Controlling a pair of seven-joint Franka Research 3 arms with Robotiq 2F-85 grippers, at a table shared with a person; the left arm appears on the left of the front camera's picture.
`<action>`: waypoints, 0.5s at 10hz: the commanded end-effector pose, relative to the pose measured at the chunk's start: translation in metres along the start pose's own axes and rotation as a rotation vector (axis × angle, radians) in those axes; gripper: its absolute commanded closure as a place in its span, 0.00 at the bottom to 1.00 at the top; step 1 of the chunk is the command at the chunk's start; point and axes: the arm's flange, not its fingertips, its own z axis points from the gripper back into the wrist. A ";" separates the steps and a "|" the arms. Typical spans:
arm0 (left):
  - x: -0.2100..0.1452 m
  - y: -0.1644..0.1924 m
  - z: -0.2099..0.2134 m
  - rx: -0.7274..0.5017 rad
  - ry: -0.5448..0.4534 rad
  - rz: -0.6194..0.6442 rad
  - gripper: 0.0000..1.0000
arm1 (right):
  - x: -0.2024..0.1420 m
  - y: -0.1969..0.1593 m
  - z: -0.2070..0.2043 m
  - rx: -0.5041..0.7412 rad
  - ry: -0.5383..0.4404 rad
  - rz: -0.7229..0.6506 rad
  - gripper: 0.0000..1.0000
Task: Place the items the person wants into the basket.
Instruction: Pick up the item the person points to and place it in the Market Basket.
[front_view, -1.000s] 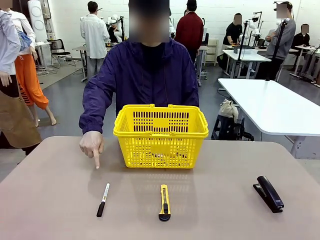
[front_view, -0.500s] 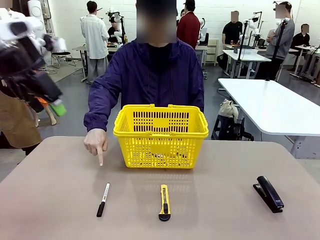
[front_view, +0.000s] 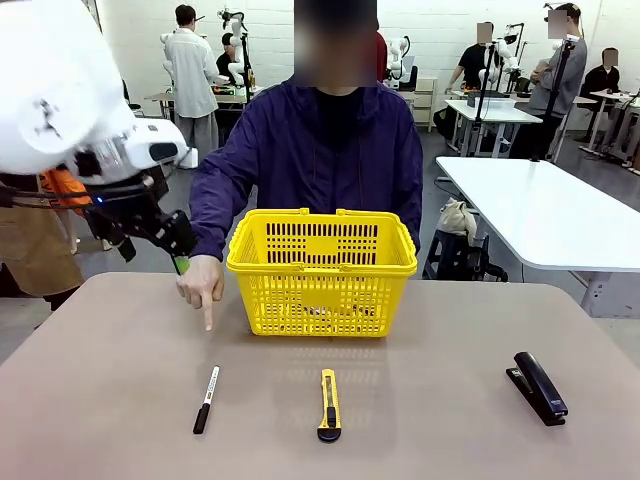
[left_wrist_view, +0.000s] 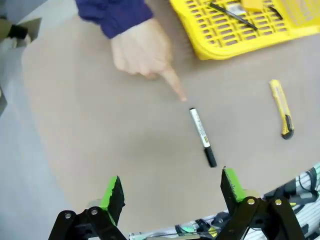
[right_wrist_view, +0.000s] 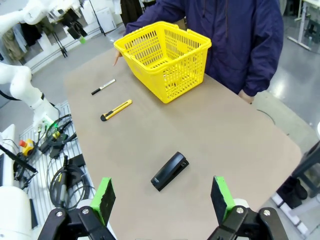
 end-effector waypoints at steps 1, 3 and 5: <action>0.013 -0.003 -0.029 0.039 0.038 0.065 0.00 | 0.000 -0.002 -0.001 0.003 -0.037 0.019 0.00; 0.016 0.001 -0.045 -0.054 0.116 0.049 0.00 | 0.000 -0.002 -0.001 0.003 -0.037 0.019 0.00; 0.011 0.002 -0.051 0.001 0.088 0.051 0.00 | 0.000 -0.002 -0.001 0.003 -0.037 0.019 0.00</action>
